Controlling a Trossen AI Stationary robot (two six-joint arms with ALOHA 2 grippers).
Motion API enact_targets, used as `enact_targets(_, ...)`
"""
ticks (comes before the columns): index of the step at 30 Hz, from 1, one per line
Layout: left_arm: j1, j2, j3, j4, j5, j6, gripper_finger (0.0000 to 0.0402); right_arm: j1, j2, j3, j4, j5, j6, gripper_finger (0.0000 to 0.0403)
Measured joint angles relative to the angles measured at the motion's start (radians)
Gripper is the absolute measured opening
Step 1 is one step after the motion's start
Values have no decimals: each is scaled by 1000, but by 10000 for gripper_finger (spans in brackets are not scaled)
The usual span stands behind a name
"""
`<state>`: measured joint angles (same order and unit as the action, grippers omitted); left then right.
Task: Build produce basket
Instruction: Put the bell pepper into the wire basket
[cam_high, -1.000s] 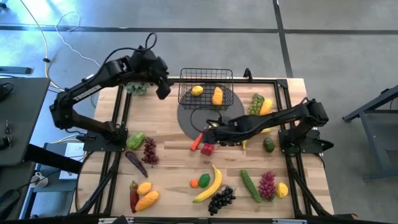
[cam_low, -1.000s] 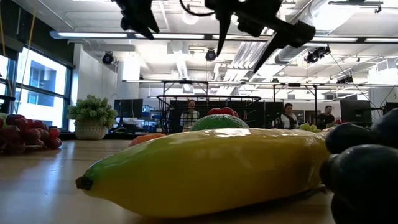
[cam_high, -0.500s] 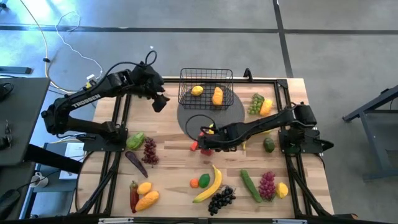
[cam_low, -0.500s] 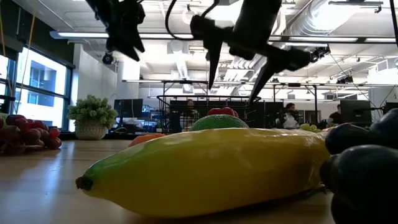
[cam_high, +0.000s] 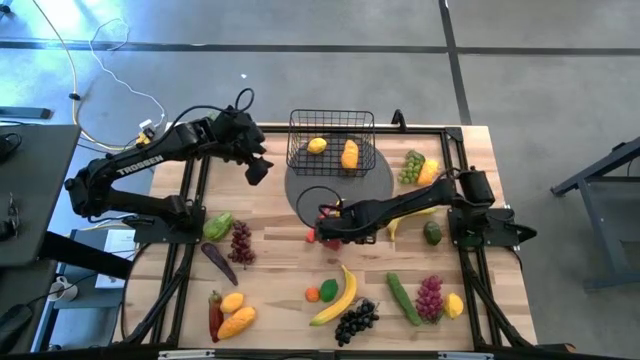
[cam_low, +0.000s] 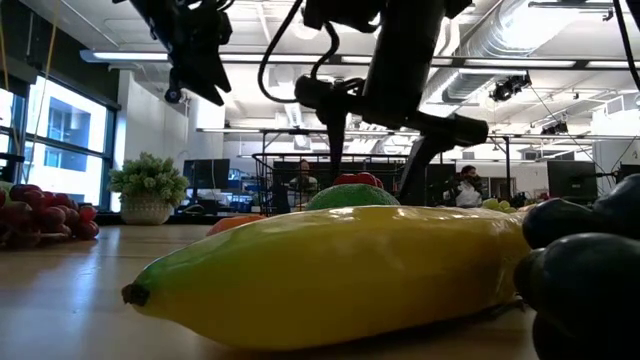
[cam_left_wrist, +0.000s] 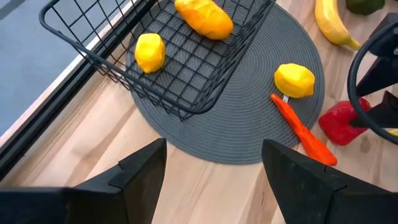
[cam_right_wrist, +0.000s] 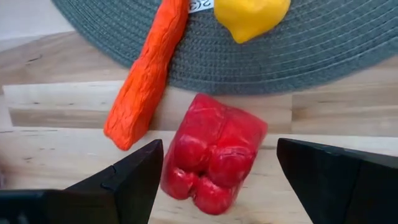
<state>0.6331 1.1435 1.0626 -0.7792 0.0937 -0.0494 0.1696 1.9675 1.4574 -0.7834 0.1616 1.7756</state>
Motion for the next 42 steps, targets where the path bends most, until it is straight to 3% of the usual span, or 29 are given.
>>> enact_targets(10, 0, 0, 0, 0, -1, 15, 255, -7, 36, 4, 15, -87, -13, 178)
enact_targets(14, 0, 0, 0, 0, -4, 18, 255, -6, 33, 3, 23, -84, -30, 152)
enact_targets(18, 0, 0, 0, 0, -3, 17, 255, -5, 38, 32, -2, -87, -91, 151)
enact_targets(23, 0, 0, 0, 0, -3, 16, 255, -13, 37, 99, -61, -12, -209, 151)
enact_targets(42, 0, 1, 1, 0, -3, 16, 255, -161, 35, 398, -234, 48, -710, 142)
